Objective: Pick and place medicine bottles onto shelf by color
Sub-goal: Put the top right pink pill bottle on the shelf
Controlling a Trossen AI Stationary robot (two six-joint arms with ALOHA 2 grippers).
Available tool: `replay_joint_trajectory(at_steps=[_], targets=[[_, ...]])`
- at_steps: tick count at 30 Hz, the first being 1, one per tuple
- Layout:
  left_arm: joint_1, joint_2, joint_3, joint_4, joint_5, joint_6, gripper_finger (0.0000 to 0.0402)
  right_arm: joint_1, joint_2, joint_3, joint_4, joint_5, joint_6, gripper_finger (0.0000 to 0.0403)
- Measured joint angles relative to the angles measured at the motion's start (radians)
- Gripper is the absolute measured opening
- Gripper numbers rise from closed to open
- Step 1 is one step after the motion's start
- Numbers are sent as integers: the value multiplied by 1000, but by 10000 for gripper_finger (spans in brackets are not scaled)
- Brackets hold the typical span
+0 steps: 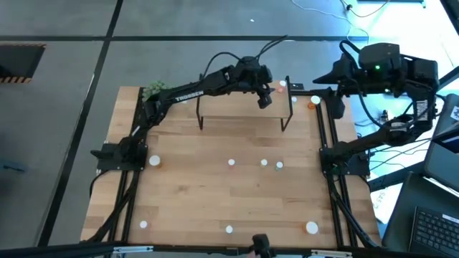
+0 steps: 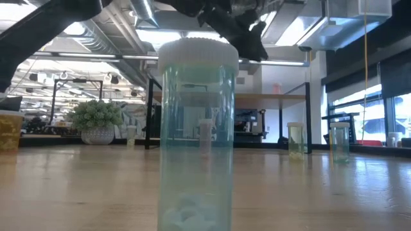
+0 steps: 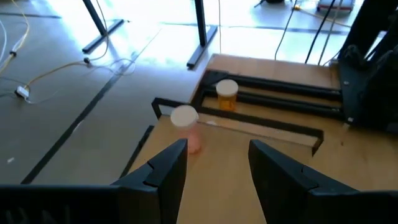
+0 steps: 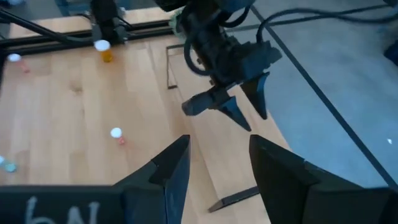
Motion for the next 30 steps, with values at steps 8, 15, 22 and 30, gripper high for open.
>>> replay_joint_trajectory(at_steps=[8, 15, 22, 30], targets=[[5, 68, 0, 110, 2, -28, 166, -40, 21, 0, 0, 24, 5, 168], [8, 101, 0, 164, -1, -27, 166, -65, 21, 0, 0, 32, 54, 168], [23, 101, 0, 165, -27, -32, 166, -89, 25, 0, 0, 45, 56, 168], [32, 101, 0, 156, -24, -101, 166, -128, 47, 0, 0, 46, 53, 168]])
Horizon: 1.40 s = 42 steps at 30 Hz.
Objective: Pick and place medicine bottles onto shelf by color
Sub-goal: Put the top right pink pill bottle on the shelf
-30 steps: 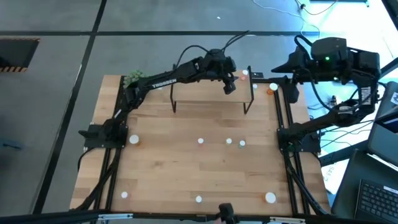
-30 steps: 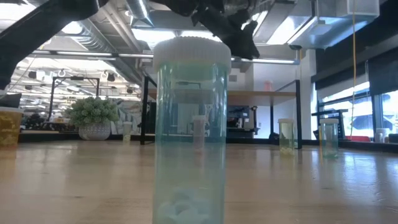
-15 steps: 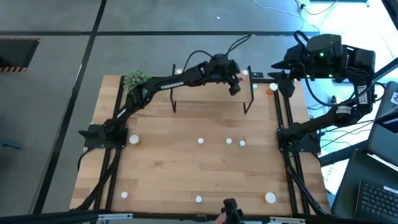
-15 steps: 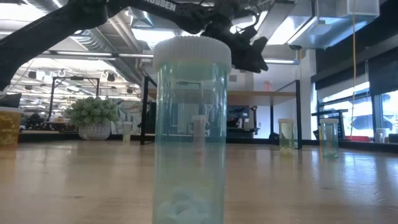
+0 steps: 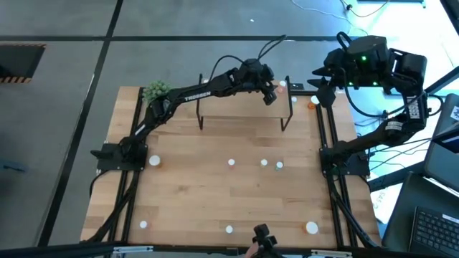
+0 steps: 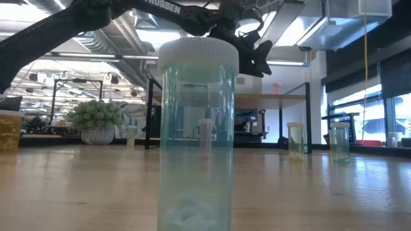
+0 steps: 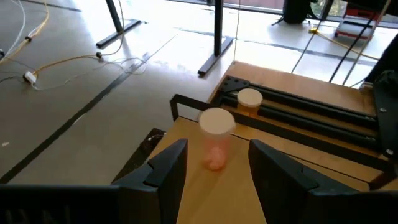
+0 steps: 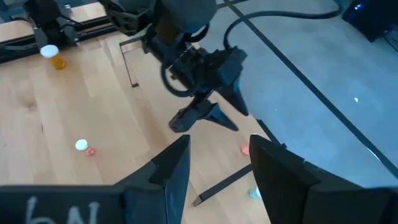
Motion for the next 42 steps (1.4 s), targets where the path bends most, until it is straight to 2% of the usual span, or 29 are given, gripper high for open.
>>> replay_joint_trajectory(at_steps=[6, 29, 42], targets=[[-3, 14, 0, -5, 42, 1, 166, -18, 1, 0, 0, 0, 2, 168], [-10, 61, 0, 46, 45, 54, 166, -56, 17, 0, 0, -8, -25, 168], [-9, 92, 0, 97, -12, 52, 166, -56, 17, 0, 0, -8, -24, 168]])
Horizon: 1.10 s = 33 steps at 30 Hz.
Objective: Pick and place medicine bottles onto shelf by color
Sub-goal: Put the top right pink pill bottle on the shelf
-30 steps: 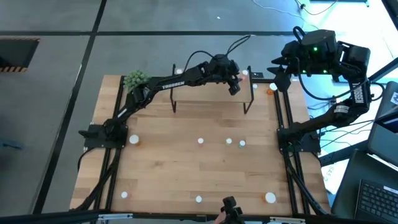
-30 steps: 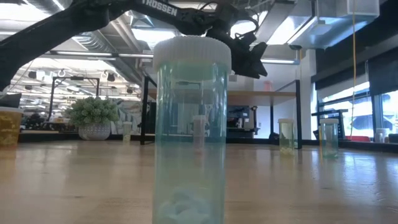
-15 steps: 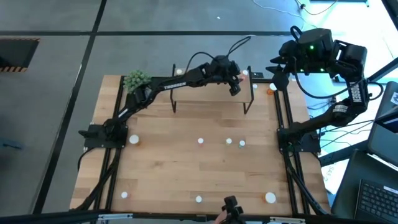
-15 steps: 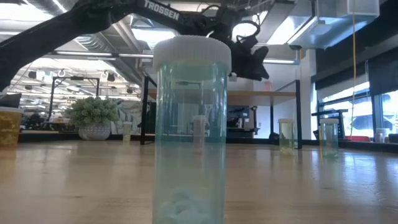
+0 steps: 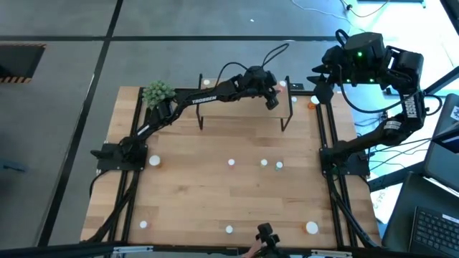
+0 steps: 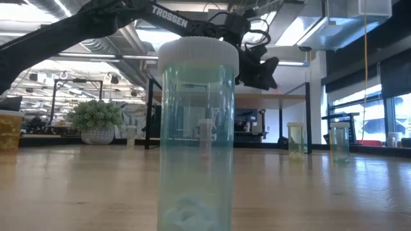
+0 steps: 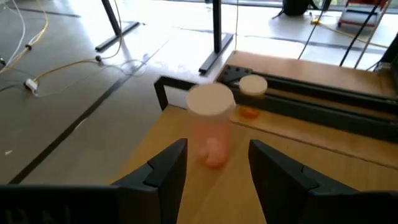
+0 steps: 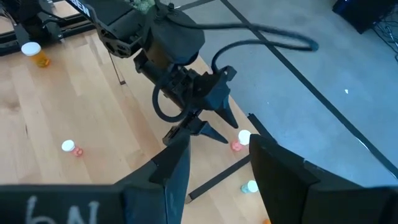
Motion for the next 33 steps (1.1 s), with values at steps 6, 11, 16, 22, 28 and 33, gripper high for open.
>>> replay_joint_trajectory(at_steps=[6, 11, 16, 22, 28, 33], targets=[[3, 0, 0, 16, 2, 0, 166, 0, 0, 0, 0, 0, -4, 168], [6, 14, 0, 31, 12, -7, 166, 0, 0, 0, 0, 0, -7, 168], [8, 32, 0, 31, 18, -3, 166, 0, 0, 0, 0, 0, -7, 168], [9, 31, 0, 66, 19, -2, 166, 0, 0, 0, 0, 0, -8, 168], [15, 31, 0, 68, 19, -3, 166, 0, 0, 0, 0, 0, -8, 168], [15, 31, 0, 70, 46, -4, 166, 0, 0, 0, 0, 0, -8, 168]])
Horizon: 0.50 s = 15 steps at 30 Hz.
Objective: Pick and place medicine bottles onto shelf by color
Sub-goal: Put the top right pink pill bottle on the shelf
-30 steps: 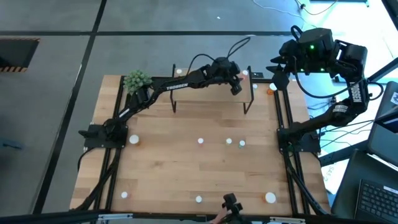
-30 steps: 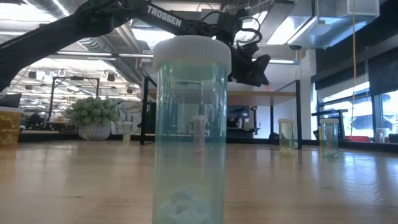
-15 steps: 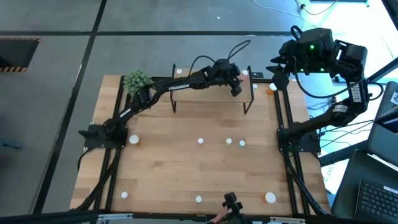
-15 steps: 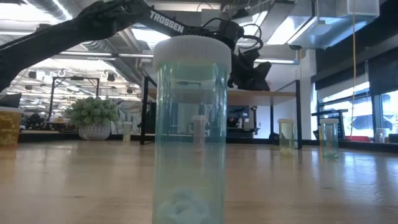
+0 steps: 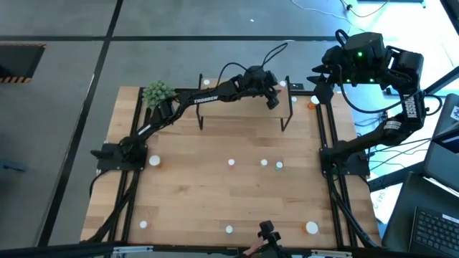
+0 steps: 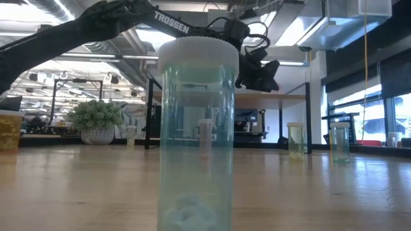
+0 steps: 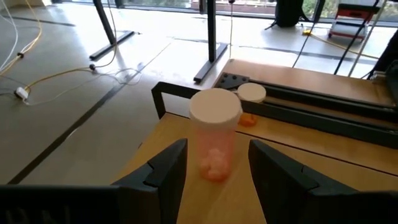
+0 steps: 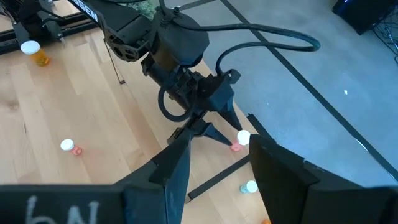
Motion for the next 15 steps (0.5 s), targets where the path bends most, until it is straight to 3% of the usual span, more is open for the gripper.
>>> replay_joint_trajectory(at_steps=[15], targets=[[3, 12, 0, 53, -35, 9, 166, 0, 0, 0, 0, 0, 0, 168]])
